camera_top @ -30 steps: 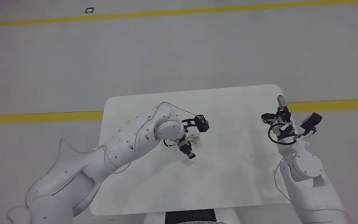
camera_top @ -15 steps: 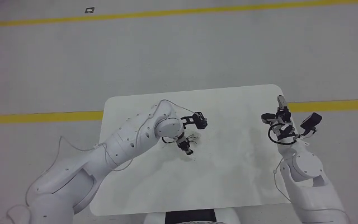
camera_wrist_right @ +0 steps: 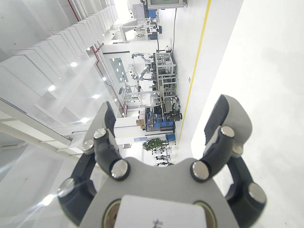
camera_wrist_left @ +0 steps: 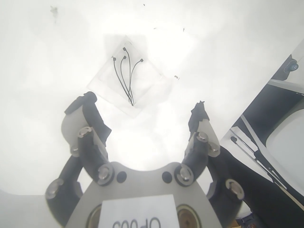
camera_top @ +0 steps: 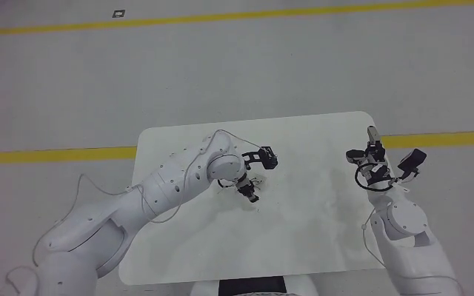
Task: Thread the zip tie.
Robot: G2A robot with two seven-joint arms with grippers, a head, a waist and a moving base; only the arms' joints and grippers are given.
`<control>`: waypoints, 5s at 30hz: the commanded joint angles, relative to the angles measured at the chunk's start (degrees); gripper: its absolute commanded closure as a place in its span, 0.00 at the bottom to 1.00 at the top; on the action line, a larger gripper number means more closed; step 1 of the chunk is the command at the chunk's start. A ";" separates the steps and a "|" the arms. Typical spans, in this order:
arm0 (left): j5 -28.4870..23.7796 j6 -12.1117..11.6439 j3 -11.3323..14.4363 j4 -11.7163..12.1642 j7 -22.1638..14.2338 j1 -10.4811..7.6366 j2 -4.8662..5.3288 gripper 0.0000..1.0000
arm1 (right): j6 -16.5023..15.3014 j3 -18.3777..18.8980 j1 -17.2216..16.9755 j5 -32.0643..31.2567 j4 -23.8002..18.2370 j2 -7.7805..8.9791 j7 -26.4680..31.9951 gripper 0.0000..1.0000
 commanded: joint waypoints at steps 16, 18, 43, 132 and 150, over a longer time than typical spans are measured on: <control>-4.52 0.00 8.50 5.30 5.36 -4.72 -1.16 0.88 | 0.00 0.00 0.00 0.00 0.00 0.00 0.00 0.00; -4.40 0.00 8.62 5.78 5.38 -4.58 -1.47 0.89 | 0.00 0.00 0.00 0.00 0.00 0.00 0.00 0.00; 1.04 0.00 8.62 13.19 6.24 -2.47 -6.57 0.80 | 0.00 0.00 0.00 0.00 0.00 0.00 0.00 0.00; 2.73 0.00 8.62 17.56 7.21 -2.12 -9.00 0.74 | 0.00 0.00 0.00 0.00 0.00 0.00 0.00 0.00; 2.43 0.00 8.62 20.66 8.41 -1.72 -10.18 0.86 | 0.00 0.00 0.00 0.00 0.00 0.00 0.00 0.00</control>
